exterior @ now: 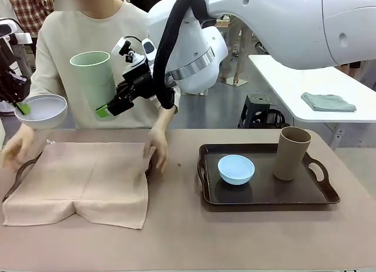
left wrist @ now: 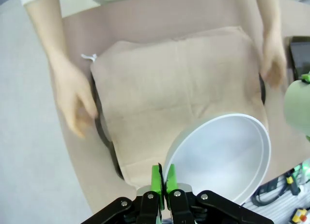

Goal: Set up a tray with a mat and arrange the tableware.
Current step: Place the Picnic Bowl and Reusable plastic cup back onto the Handle tray in front of the human's position.

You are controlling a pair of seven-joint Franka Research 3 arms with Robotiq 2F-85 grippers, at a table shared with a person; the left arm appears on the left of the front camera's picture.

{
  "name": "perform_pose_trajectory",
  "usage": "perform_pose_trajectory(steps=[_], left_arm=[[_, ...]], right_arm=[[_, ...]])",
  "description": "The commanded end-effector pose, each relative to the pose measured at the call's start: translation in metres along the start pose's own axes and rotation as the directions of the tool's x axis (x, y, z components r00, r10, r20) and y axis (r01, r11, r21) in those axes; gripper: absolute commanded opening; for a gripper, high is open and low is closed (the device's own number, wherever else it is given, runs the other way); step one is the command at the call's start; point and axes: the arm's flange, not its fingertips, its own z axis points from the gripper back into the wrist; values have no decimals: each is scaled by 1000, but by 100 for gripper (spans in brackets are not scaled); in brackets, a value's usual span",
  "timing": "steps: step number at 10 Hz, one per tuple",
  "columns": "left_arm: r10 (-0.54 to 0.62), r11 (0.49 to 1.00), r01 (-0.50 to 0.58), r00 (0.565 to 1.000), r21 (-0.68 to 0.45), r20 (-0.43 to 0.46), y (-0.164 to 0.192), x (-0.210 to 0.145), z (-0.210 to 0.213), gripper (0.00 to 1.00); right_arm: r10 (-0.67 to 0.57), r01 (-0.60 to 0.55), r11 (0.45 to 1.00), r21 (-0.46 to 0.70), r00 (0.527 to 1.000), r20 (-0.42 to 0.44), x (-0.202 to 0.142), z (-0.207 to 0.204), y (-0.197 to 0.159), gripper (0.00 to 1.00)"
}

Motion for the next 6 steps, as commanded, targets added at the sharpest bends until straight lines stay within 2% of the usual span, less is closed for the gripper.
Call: perform_pose_trajectory(steps=[1, 6], left_arm=[[-6, 1000, 6, 1000, 4, 2, -1, -1, -1, 0], [-6, 1000, 6, 1000, 4, 2, -1, -1, -1, 0]], right_arm=[[3, -3, 1000, 4, 1000, 2, 2, 0, -1, 0], [3, -3, 1000, 4, 1000, 2, 2, 0, -1, 0]])
